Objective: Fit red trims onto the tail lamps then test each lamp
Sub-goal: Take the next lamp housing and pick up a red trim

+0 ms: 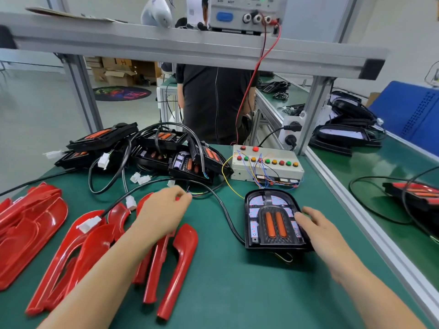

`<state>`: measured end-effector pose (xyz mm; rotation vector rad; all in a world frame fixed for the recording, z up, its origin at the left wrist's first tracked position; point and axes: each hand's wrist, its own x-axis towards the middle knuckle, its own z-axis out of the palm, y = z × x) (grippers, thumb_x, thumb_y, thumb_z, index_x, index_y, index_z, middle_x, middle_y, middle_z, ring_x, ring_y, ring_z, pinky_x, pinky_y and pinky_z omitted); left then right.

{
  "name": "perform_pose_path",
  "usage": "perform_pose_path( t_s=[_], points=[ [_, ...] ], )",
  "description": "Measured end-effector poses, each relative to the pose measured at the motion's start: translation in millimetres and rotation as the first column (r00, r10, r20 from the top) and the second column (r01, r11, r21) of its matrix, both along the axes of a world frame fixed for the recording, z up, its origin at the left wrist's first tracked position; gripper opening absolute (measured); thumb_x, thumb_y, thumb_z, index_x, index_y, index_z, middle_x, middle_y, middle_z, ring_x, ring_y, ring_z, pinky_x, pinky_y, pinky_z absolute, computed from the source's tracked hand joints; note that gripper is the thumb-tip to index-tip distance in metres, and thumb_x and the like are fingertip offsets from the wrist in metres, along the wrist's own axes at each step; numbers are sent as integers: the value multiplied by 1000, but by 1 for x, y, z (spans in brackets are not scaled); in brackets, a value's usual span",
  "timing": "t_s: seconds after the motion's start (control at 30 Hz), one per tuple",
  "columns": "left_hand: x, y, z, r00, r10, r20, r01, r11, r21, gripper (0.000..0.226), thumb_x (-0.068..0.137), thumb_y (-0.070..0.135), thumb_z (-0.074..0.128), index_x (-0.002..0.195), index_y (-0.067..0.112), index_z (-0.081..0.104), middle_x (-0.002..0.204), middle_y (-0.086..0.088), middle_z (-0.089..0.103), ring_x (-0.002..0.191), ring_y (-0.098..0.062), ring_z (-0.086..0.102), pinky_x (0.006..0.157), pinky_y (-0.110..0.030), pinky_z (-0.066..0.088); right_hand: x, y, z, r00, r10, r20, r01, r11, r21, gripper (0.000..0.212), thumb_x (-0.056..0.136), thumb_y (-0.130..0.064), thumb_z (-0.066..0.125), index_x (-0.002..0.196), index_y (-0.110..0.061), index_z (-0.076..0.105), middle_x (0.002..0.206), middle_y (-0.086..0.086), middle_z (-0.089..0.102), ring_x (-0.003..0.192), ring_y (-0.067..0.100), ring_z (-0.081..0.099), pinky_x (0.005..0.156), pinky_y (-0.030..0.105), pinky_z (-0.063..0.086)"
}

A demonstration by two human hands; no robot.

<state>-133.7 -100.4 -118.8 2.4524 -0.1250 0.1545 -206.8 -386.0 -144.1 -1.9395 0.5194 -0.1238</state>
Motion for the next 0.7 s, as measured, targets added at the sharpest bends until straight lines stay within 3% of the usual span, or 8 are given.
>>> perform_pose_path(
  t_s=[0.07,0.17,0.27,0.37,0.47,0.53,0.6,0.7],
  points=[
    [4,-4,13,998,44,-41,-54,956,-289,24,85,34,58,71,15,61,45,7,42,40,-15,40,51,-29,38,-3,1,6,998,-21,62,34,979,-202,53,97,-37,52,145,-20,38,140,2,46,126,18,44,105,34,31],
    [12,-21,36,993,50,-109,-110,746,-657,34,79,29,66,55,15,46,48,4,30,37,-13,27,40,-18,27,-10,12,21,954,41,296,102,887,-451,48,95,-33,53,141,-20,44,139,0,46,132,19,39,112,43,29],
    [22,-46,51,974,7,-226,-191,566,-802,39,87,28,63,60,18,36,55,0,30,28,-8,27,33,-12,27,-17,40,38,878,249,409,-25,877,-479,33,95,-39,53,126,-28,56,114,-19,57,108,7,51,97,28,40],
    [28,-73,53,953,-15,-302,-261,462,-847,33,92,29,57,69,12,42,59,-5,39,23,-9,35,31,-14,34,-23,72,45,813,450,370,-288,863,-416,39,85,-55,50,117,-34,59,92,-20,61,77,4,55,73,12,39],
    [30,-94,43,941,3,-337,-290,515,-806,34,95,32,50,71,9,44,60,-7,46,29,-13,48,32,-15,37,-22,87,40,781,536,321,-349,800,-487,52,79,-66,50,125,-41,50,83,-24,60,70,2,51,67,11,36],
    [33,-101,34,930,-1,-367,-294,595,-748,36,98,38,43,81,7,50,74,-11,58,55,-21,62,37,-18,35,-21,84,36,795,528,299,-272,750,-603,54,84,-55,59,135,-41,45,101,-23,63,89,3,52,75,13,36],
    [35,-107,28,918,-29,-395,-279,660,-697,39,98,44,39,98,7,53,94,-15,63,73,-27,60,42,-21,33,-21,77,36,818,509,269,-167,658,-734,53,93,-43,55,142,-36,38,115,-12,64,95,11,57,79,24,39],
    [38,-115,23,909,-155,-386,-187,676,-712,42,98,48,37,100,10,55,80,-9,57,57,-18,48,39,-21,38,-20,60,36,881,438,180,-110,558,-822,44,99,-43,37,142,-34,33,109,-6,65,92,24,62,74,36,45]
  ],
)
